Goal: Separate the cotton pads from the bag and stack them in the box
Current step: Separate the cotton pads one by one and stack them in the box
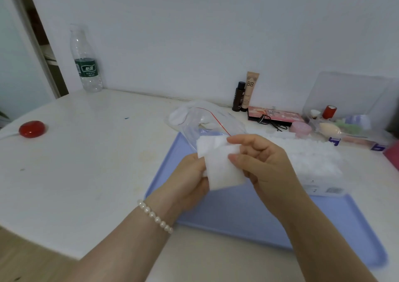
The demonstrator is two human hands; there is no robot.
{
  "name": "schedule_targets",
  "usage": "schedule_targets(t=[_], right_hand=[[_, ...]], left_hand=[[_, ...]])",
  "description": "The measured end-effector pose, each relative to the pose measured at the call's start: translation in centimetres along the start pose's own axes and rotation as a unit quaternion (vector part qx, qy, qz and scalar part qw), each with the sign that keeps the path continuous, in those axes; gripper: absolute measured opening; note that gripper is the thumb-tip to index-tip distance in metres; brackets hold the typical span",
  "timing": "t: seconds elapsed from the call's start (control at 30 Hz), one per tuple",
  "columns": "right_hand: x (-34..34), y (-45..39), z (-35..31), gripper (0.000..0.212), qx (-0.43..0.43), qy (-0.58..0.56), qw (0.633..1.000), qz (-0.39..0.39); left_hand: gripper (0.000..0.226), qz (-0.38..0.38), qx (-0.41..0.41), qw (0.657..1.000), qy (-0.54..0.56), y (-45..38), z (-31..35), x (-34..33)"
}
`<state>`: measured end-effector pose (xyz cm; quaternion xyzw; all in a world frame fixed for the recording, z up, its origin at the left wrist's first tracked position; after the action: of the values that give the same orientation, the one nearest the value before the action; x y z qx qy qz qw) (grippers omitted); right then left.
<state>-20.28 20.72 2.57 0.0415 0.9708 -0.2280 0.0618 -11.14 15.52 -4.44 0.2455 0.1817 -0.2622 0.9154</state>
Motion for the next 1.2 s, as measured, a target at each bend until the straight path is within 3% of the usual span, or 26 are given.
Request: schedule_targets(t=[0.23,0.43,0.63,0.7,0.8,0.87,1.1,1.2], right_hand=[[1.5,0.1,-0.1,0.025,0.047,0.088,0.987,0.122],[1.7,0.4,-0.6,0.025,0.081,0.137,0.974,0.161],[1.7,0.6,-0.6,0.023,0.074,0.148,0.973,0.159],[1.5,0.6,-0.5,0.023,0.071,0.159,0.974,0.147],[1.4,0.6,-0.5,0.026,0.08,0.185,0.97,0.134],[1.6,0.5,-0.6,0.025,0.086,0.188,0.968,0.142],[5.7,0.6,-2.9,0.022,0.144,0.264,0.917,0.263],[5.1,0.1,-1.8,0.008,0.088,0.197,0.949,0.229]], left_hand=[[0.046,-0.084,-0.012,0.996,-0.026,0.3,-0.3,-1.9],[0.039,-0.11,0.005,0.994,-0.002,0.4,-0.6,-2.5],[0.074,-0.131,0.023,0.99,0.046,0.7,-0.4,-2.8],[0.069,-0.136,0.015,0.99,0.04,0.8,-0.3,-2.9],[0.042,-0.115,0.004,0.993,-0.001,1.0,-0.4,-2.7],[0.041,-0.098,0.007,0.995,-0.002,0.8,-0.5,-2.3],[0.028,-0.071,-0.044,0.993,0.085,1.4,1.6,-0.9],[0.03,-0.078,-0.07,0.988,0.111,1.9,2.2,-0.8]])
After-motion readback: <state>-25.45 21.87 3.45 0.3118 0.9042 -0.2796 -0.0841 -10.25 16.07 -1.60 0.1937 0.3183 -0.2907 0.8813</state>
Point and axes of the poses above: each hand's wrist, its own y-axis away from the middle knuckle, its own x-axis out of the back of the hand, z = x × y, the point moved 8 cm from there along -y, towards the middle knuckle, and after that the axes turned 14 degrees about x, right-handed, at the moved point
